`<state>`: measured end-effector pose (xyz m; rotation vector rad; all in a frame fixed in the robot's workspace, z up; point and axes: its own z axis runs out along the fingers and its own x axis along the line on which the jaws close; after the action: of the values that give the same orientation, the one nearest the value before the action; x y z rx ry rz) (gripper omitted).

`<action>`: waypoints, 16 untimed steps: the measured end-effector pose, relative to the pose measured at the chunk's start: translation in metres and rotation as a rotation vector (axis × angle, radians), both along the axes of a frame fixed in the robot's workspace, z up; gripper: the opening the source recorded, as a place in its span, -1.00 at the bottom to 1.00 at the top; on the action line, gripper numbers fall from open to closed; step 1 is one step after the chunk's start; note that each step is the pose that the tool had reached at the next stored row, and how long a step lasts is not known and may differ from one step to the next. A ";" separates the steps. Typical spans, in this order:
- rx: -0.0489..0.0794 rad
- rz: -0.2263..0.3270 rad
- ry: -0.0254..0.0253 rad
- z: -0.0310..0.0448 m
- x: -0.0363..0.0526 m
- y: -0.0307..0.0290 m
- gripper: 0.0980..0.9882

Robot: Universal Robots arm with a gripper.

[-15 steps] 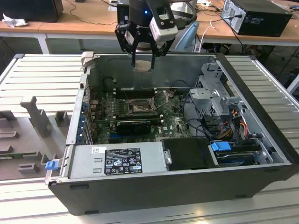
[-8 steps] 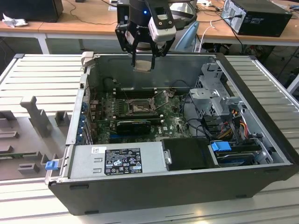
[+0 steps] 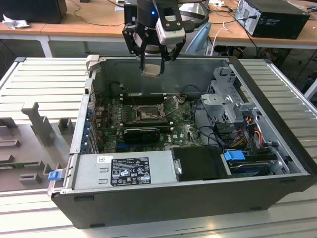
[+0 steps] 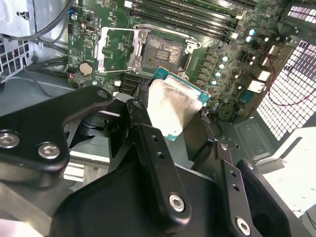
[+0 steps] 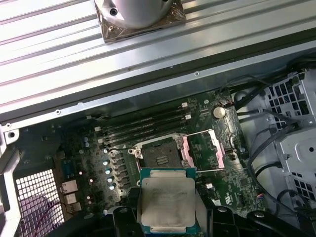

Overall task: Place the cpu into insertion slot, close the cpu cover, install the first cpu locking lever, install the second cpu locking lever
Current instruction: 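Place the cpu into insertion slot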

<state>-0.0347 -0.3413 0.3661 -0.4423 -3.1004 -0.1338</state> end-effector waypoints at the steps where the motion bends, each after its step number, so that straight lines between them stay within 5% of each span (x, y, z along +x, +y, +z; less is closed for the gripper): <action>1: 0.000 -0.004 0.0000 0.0000 0.0000 0.0000 -0.04; 16: 0.000 -0.122 -0.0001 -0.0001 0.0000 0.0000 -0.04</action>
<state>-0.0347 -0.3413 0.3660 -0.6313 -3.0729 -0.1343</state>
